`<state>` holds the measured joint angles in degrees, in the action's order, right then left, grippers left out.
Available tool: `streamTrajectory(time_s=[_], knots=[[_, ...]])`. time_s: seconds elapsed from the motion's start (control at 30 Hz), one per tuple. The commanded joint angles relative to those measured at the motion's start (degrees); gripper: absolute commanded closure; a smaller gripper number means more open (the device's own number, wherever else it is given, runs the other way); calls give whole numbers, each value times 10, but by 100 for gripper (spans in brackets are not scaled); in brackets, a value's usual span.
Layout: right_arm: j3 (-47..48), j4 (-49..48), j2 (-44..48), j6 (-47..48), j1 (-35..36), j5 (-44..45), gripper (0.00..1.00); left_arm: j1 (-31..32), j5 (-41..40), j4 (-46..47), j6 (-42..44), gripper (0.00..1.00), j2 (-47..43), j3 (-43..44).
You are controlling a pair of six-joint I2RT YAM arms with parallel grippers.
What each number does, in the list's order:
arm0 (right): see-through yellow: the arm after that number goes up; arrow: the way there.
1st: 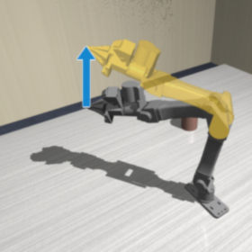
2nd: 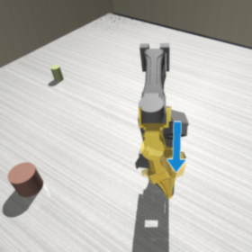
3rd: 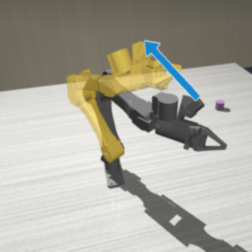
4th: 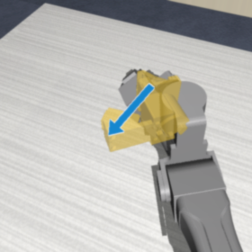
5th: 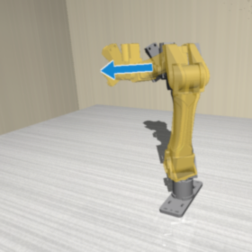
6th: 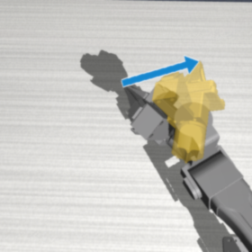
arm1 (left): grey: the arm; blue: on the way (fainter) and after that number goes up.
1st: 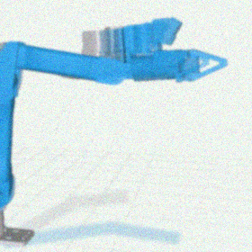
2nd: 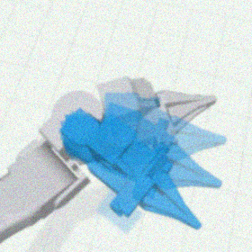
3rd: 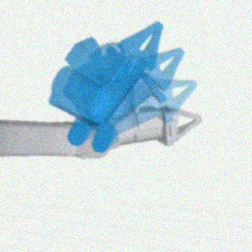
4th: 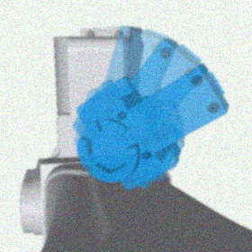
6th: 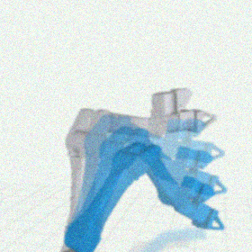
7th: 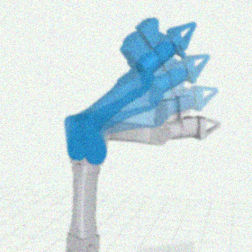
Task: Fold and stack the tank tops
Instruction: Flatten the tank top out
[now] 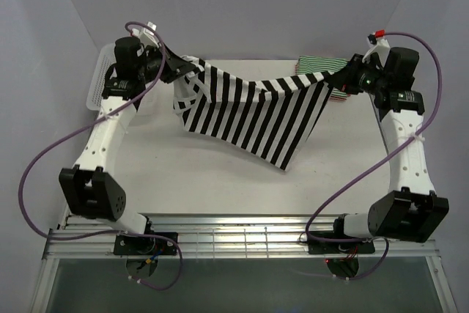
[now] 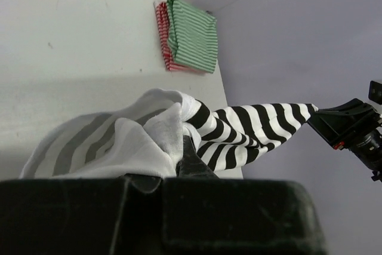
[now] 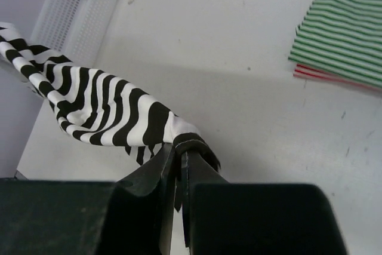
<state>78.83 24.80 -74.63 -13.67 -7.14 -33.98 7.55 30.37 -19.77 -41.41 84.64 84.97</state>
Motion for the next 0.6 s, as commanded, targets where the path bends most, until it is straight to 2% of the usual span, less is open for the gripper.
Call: streamTrajectory(time_s=[0.0,0.13,0.2,0.27,0.33,0.4,0.43,0.47,0.53,0.57], knots=[[155,-42,-74,4,-3,-72,92,-47,132,37,-3,100,99,167],[323,9,-168,8,-3,-45,92,-75,187,4,-27,100,205,375],[355,17,-174,9,-3,-50,92,-104,225,-4,-38,100,235,432],[342,20,-161,10,-3,-49,92,-117,246,-4,-51,100,236,438],[265,20,-126,12,-3,-43,92,-119,259,-4,-45,100,202,390],[193,19,-96,17,-4,-33,92,-120,258,-5,-19,100,147,270],[111,20,-61,17,-4,-25,92,-121,255,-10,-13,100,128,223],[69,19,-42,19,-4,-13,92,-120,251,-17,7,100,108,131],[-14,21,9,21,-4,0,92,-120,225,-43,26,100,52,37],[-93,23,25,23,-3,8,90,-120,211,-59,44,99,37,-48]])
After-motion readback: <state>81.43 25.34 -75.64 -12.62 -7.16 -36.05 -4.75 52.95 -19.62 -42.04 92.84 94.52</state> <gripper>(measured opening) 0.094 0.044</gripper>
